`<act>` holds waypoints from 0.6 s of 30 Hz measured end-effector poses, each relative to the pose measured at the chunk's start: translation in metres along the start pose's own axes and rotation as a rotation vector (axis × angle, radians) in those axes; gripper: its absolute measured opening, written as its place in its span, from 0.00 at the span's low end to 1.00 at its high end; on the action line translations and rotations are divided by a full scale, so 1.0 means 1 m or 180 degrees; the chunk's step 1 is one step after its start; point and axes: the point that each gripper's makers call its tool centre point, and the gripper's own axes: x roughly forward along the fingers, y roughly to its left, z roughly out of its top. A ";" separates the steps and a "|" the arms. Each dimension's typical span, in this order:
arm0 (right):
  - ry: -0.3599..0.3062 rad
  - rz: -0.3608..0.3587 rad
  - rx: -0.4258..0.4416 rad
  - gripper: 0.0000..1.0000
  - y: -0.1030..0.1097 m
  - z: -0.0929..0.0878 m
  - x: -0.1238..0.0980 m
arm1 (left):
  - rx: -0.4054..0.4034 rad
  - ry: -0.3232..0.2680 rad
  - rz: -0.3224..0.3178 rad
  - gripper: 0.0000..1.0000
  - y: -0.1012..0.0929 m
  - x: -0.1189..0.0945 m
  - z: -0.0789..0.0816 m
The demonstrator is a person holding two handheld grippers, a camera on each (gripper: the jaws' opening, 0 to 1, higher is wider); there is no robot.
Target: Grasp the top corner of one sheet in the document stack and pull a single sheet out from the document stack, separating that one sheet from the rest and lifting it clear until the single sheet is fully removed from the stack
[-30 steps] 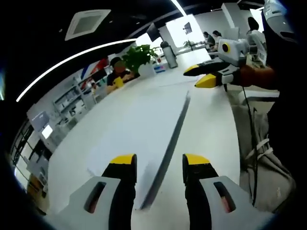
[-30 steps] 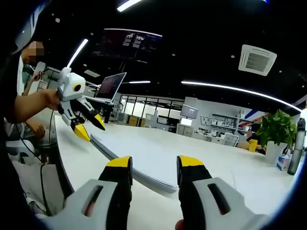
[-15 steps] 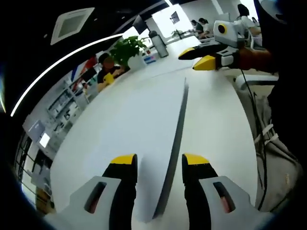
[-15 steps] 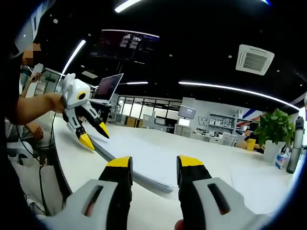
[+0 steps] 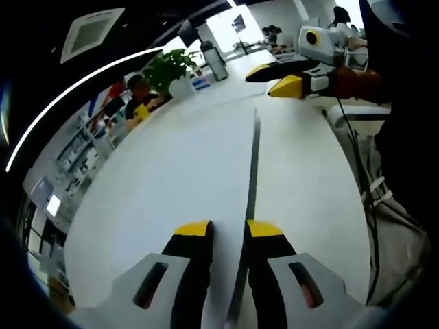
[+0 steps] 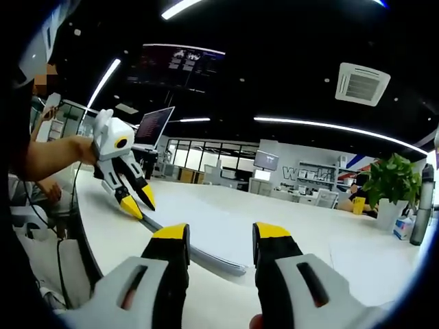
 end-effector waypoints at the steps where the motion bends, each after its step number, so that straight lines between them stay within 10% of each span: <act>1: -0.0010 -0.0010 0.0006 0.36 -0.001 0.000 -0.001 | 0.0010 -0.0004 -0.0004 0.16 -0.001 -0.001 0.000; 18: -0.0018 -0.0004 -0.0034 0.36 -0.001 -0.001 0.001 | -0.0215 -0.0142 -0.0311 0.22 -0.005 -0.004 0.002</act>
